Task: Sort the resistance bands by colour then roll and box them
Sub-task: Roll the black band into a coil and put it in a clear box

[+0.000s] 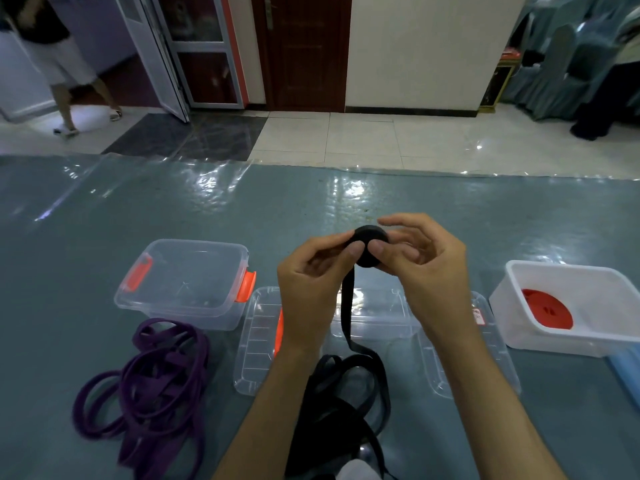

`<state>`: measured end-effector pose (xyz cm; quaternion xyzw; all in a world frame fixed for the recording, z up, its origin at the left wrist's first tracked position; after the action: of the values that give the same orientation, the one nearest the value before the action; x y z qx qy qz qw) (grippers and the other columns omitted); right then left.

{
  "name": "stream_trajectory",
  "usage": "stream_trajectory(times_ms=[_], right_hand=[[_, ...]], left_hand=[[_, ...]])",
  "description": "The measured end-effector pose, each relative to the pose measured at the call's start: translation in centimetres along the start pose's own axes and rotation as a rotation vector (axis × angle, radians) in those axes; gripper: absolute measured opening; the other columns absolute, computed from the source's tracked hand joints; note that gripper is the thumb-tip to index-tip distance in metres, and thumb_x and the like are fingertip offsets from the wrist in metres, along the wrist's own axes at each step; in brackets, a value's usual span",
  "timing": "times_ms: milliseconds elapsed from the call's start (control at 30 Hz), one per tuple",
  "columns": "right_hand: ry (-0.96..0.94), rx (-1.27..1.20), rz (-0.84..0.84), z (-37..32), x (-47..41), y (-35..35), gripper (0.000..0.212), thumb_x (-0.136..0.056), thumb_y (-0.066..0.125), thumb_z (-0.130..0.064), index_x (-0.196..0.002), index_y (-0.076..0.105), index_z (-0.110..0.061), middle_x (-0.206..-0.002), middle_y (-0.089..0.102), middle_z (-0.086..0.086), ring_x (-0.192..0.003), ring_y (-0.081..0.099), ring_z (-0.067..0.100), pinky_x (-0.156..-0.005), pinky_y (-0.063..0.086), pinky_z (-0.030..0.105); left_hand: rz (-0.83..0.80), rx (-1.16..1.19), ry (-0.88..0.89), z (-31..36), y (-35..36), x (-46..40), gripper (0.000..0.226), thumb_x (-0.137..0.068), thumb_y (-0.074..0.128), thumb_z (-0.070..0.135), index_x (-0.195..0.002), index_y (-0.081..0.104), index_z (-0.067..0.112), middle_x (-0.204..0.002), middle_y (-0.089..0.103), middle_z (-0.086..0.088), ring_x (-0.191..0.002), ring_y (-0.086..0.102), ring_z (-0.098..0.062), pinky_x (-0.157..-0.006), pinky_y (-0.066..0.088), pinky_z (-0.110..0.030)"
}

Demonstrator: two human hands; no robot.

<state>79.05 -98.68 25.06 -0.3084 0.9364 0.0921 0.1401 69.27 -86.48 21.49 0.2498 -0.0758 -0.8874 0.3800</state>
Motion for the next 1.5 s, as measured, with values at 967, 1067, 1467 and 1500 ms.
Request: stream_trajectory(times_ms=[967,1067,1467,1500], right_hand=[[0.066,-0.089,-0.032,0.4,-0.1,-0.6,0.014,-0.095,0.074,-0.007,-0.100,0.076,-0.019,-0.099,0.079,0.003,-0.094,0.080,0.027,-0.078,0.065,0.034],[0.170,-0.071,-0.148,0.9,-0.1,-1.0,0.016,-0.089,0.080,-0.006,-0.090,0.064,-0.009,-0.106,0.079,0.014,-0.096,0.079,0.035,-0.087,0.065,0.043],[0.176,-0.044,-0.133,0.7,0.1,-1.4,0.033,-0.079,0.089,-0.017,-0.089,0.058,-0.009,-0.101,0.079,0.016,-0.088,0.080,0.039,-0.081,0.066,0.050],[0.173,-0.019,-0.117,0.4,-0.1,-1.5,0.034,-0.077,0.089,-0.019,-0.089,0.060,-0.010,-0.096,0.079,0.016,-0.084,0.080,0.039,-0.077,0.066,0.051]], left_hand=[[-0.186,0.002,-0.141,1.0,-1.1,-1.0,0.033,-0.093,0.076,0.004,-0.123,0.076,0.016,-0.120,0.079,-0.007,-0.115,0.074,-0.023,-0.096,0.057,-0.027],[-0.195,-0.081,-0.086,1.2,-1.2,-1.3,0.028,-0.097,0.071,0.002,-0.124,0.075,0.011,-0.116,0.080,-0.005,-0.111,0.075,-0.019,-0.093,0.058,-0.022],[-0.316,-0.242,0.002,0.8,-1.5,-1.6,0.028,-0.094,0.075,0.005,-0.120,0.077,0.015,-0.109,0.075,-0.007,-0.106,0.074,-0.027,-0.095,0.061,-0.038],[-0.287,-0.239,0.004,0.7,-1.2,-1.3,0.028,-0.092,0.078,0.007,-0.117,0.078,0.020,-0.108,0.077,-0.005,-0.104,0.075,-0.027,-0.093,0.062,-0.040]])
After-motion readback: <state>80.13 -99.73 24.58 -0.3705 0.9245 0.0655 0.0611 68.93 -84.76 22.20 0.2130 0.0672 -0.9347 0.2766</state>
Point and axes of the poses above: each hand's wrist, its own x-axis away from the middle knuckle, its own y-axis out of the palm, z = x × y, the point moved 2 cm from there along -x, towards the middle knuckle
